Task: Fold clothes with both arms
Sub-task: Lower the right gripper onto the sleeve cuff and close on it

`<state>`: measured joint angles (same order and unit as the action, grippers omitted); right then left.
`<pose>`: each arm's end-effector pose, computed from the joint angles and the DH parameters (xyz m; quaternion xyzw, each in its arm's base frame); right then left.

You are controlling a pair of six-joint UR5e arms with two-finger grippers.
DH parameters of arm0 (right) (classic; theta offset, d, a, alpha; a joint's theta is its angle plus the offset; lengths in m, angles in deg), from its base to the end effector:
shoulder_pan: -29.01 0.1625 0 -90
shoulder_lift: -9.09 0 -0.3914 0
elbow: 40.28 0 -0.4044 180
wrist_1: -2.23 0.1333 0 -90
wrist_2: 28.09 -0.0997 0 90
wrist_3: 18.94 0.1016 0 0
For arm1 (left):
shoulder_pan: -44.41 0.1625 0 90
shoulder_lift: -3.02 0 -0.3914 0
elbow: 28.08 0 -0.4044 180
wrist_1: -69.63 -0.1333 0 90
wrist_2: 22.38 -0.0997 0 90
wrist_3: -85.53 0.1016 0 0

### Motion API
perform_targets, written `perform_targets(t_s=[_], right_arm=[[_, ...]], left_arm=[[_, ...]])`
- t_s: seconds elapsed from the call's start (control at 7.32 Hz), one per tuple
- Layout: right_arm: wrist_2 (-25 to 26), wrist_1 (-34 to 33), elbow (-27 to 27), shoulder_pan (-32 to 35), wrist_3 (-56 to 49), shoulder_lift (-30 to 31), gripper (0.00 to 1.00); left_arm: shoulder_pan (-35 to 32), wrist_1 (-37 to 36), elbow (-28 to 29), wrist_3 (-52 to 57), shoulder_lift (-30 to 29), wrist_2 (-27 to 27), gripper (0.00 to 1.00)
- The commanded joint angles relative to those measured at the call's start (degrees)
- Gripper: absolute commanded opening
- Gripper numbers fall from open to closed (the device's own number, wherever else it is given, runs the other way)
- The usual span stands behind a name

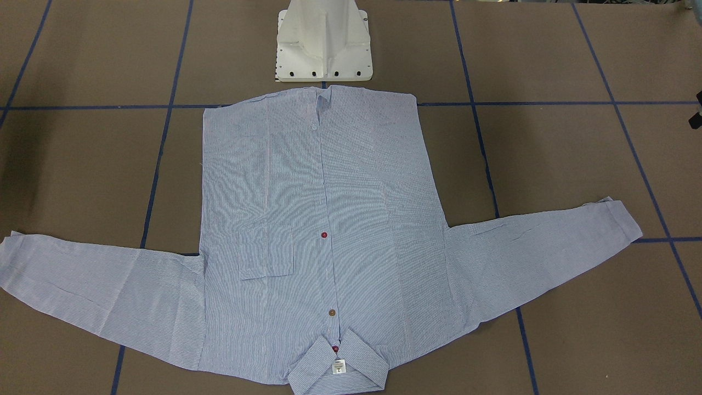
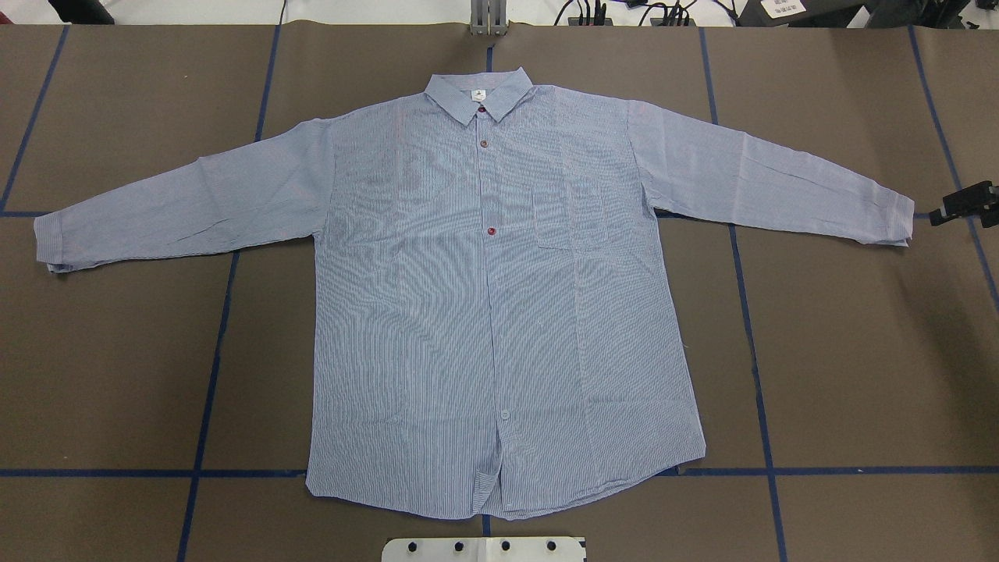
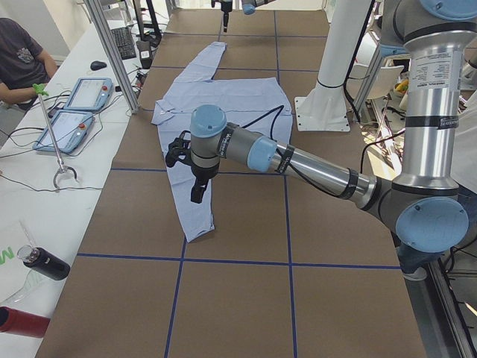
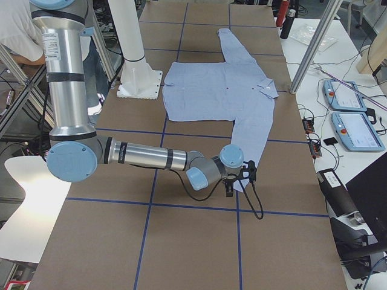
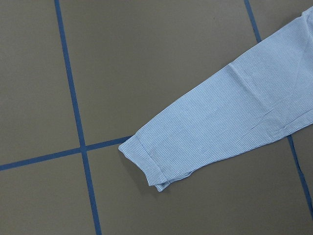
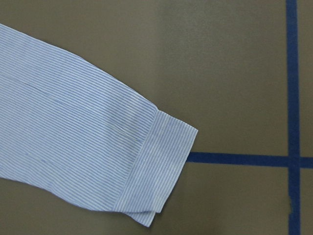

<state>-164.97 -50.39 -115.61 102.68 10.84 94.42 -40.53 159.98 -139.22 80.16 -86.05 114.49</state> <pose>-0.0981 -0.5450 0.6386 0.0484 -0.4407 0.0109 0.8963 -0.0156 -0.4942 0.4442 0.1275 0.4046 0.0685 0.9030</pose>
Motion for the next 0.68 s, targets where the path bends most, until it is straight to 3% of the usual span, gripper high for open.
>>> perform_targets(t_s=[0.0,0.55], right_arm=[[1.2,0.8,5.3,-2.6,1.8,-3.4,0.96],[2.3,0.1,6.2,-4.7,2.7,-4.5,0.77]], left_arm=[[0.0,0.0,0.0,-0.1,-0.1,-0.1,1.0],[0.0,0.0,0.0,-0.1,-0.7,-0.1,1.0]])
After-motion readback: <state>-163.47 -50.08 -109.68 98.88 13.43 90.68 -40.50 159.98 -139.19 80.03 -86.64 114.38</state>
